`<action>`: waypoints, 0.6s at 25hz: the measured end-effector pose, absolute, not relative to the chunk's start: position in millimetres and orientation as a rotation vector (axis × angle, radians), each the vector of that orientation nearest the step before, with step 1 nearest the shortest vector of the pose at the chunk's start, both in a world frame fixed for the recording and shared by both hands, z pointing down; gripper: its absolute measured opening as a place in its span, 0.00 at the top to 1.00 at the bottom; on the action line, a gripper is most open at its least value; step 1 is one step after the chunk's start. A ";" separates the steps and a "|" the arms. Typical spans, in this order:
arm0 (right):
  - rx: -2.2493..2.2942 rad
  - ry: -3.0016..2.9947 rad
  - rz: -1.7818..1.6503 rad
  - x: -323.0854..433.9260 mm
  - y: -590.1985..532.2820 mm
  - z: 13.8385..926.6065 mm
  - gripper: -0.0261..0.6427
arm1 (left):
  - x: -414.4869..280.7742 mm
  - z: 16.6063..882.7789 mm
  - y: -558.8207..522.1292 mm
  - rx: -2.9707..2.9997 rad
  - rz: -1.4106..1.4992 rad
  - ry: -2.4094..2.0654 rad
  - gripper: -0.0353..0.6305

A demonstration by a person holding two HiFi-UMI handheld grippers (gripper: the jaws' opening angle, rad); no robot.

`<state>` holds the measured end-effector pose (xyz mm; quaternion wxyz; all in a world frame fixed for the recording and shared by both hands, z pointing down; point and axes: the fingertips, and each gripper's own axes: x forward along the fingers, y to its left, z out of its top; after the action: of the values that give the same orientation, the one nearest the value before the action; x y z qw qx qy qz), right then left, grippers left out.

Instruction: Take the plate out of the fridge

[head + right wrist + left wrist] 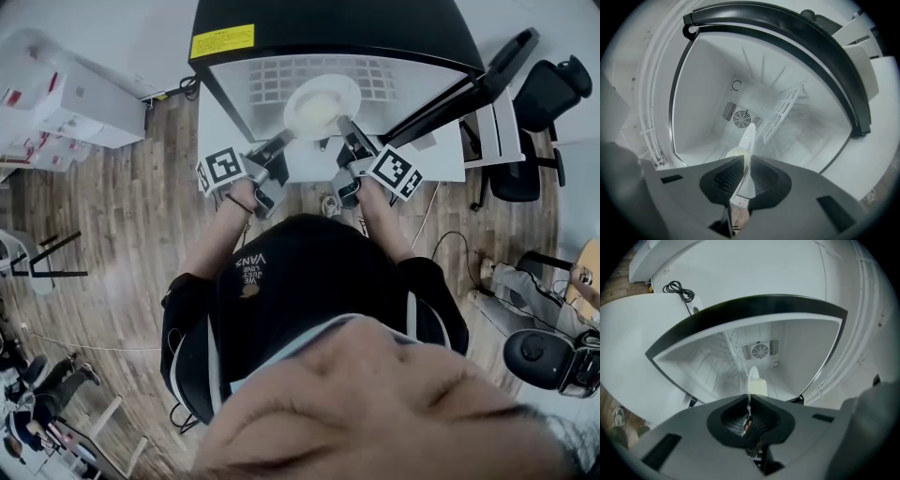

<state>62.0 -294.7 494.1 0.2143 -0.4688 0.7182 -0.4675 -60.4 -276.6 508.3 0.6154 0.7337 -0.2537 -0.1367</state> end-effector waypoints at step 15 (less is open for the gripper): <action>-1.375 1.885 -1.274 43.1 -247.5 501.4 0.88 | -79.4 509.8 -241.5 1.713 -0.254 -0.478 0.91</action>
<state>43.1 -247.5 501.4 0.2391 -0.5023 0.6884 -0.4654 -79.4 -241.5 509.8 0.6228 0.7460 -0.2080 -0.1107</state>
